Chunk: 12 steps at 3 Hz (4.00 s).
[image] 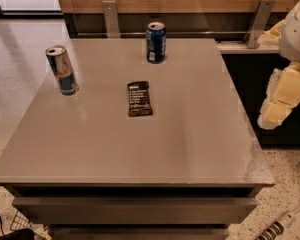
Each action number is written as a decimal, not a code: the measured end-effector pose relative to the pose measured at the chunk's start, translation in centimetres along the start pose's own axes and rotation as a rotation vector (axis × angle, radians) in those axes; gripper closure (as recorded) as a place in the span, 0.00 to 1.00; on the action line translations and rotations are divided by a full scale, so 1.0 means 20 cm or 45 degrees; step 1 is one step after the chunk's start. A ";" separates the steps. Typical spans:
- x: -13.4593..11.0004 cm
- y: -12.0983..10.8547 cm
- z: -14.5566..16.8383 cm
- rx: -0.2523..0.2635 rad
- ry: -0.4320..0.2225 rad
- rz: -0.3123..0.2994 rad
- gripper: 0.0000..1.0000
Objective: Pick redbull can
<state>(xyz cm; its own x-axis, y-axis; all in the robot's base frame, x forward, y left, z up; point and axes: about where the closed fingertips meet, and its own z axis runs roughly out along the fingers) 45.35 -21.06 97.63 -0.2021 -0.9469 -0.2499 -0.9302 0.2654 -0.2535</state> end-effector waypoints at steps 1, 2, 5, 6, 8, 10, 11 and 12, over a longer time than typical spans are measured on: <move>-0.09 -0.09 0.08 0.008 -0.135 0.010 0.00; -0.21 -0.13 0.23 -0.002 -0.345 0.044 0.00; -0.65 -0.19 0.57 -0.023 -1.166 0.197 0.00; -0.74 -0.15 0.57 -0.019 -1.265 0.214 0.00; -0.78 -0.13 0.56 -0.019 -1.323 0.225 0.00; -0.99 -0.11 0.74 -0.100 -1.312 0.229 0.00; -1.17 -0.14 0.86 -0.138 -1.337 0.250 0.00; -1.33 -0.18 0.91 -0.146 -1.401 0.252 0.00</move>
Offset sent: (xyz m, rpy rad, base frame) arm 0.0877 0.0805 -0.0389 0.5615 -0.1758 0.0415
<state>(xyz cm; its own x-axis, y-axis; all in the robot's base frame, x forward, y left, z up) 59.69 6.43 88.22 -0.0215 -0.1994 -0.9797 -0.9459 0.3212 -0.0446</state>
